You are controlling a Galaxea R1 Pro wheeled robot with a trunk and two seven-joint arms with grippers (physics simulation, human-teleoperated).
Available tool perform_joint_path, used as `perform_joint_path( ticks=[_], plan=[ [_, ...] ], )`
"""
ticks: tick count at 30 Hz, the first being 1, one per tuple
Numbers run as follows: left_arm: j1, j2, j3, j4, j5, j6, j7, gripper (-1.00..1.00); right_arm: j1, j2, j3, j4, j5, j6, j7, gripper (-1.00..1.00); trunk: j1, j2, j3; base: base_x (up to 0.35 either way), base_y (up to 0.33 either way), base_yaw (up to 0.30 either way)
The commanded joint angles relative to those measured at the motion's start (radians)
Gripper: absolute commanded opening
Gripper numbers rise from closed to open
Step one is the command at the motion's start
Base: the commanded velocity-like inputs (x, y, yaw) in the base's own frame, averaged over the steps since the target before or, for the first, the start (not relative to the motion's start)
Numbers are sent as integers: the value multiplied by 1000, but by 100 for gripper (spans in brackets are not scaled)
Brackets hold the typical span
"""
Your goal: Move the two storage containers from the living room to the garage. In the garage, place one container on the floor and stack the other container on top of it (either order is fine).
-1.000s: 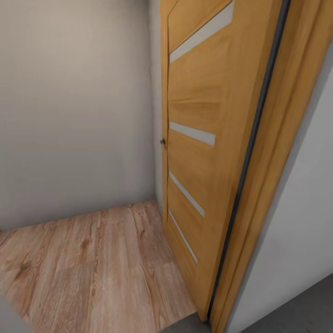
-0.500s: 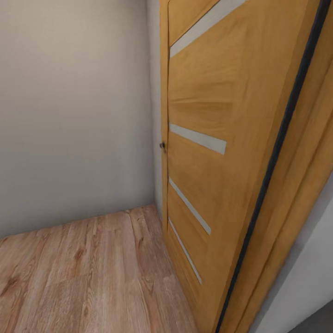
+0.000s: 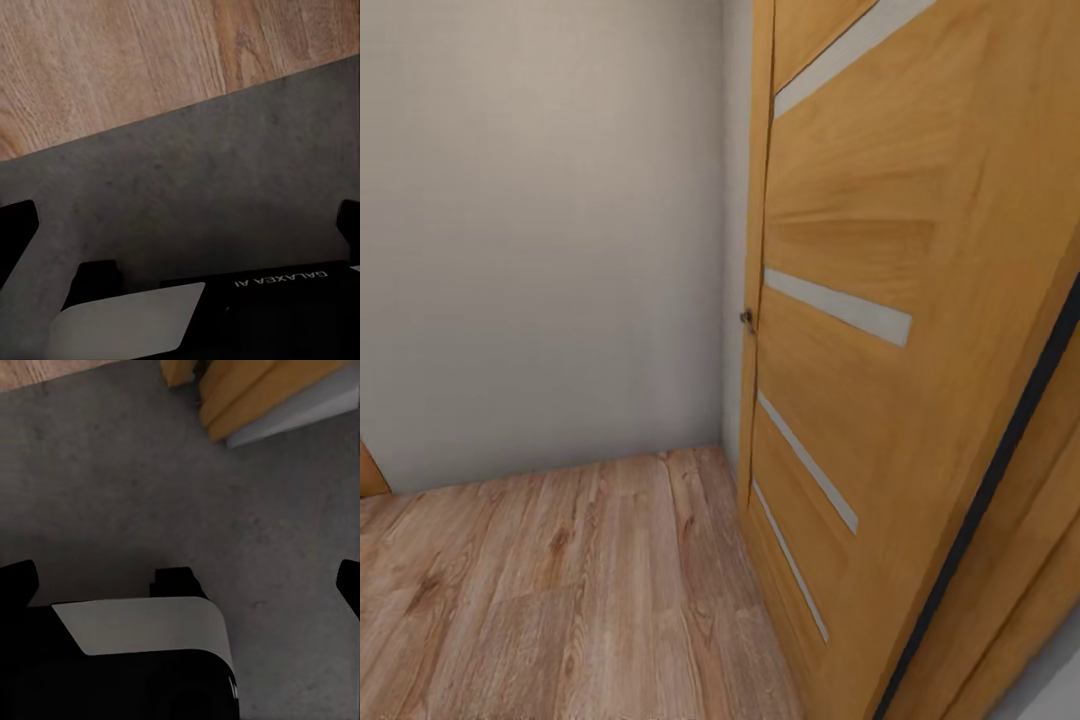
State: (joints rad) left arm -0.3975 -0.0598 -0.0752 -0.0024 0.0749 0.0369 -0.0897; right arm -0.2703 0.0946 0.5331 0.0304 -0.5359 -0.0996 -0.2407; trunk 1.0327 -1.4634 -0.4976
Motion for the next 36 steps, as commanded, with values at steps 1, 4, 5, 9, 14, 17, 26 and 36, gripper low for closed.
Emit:
perform_joint_path(
  ticks=[1,4,5,9,14,17,26,36],
  plan=[
    [-1,0,-8,0,8,4,-2,100,-1,1,8,3,-10,-6,0,100,0,-1,-1,0,0,269],
    [-1,0,-8,-1,8,4,-2,100,-1,1,8,3,-10,-6,0,100,0,-1,-2,0,0,269],
    [-1,0,-8,-1,8,4,-2,100,-1,1,8,3,-10,-6,0,100,0,-1,-3,0,0,269],
    [-1,0,-8,-1,8,3,-1,100,-1,1,8,3,-10,-6,0,100,0,-1,-4,0,0,269],
    [-1,0,-8,-1,8,3,-1,100,0,1,8,3,-10,-6,0,100,0,-1,-6,0,0,269],
    [-1,0,-8,-1,8,3,-1,100,-1,1,8,3,-10,-6,0,100,0,-1,-7,0,0,269],
    [0,1,-8,0,8,4,-1,100,-1,0,8,3,-10,-6,0,100,0,-1,-9,28,0,206],
    [0,0,-8,0,8,5,-2,100,-1,1,9,3,-10,-5,0,100,0,-1,-9,304,0,6]
  ],
)
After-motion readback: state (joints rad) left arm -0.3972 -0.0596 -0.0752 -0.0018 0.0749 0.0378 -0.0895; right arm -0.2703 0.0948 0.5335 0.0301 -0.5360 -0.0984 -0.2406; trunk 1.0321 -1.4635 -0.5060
